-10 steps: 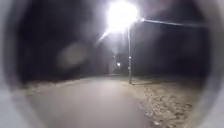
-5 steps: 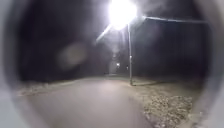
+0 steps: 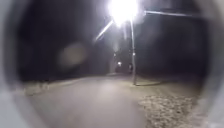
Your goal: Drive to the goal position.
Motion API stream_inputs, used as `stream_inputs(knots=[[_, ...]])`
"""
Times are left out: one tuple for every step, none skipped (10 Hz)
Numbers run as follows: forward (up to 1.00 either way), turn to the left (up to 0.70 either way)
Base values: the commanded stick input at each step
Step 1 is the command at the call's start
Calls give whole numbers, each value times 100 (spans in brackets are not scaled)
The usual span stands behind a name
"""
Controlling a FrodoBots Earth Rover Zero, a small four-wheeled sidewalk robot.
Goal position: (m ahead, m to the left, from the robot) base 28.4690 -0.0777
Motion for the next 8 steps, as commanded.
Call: stream_inputs(knots=[[85, 0], [85, 0], [85, 0], [85, 0], [85, 0], [85, 0], [85, 0], [85, 0]])
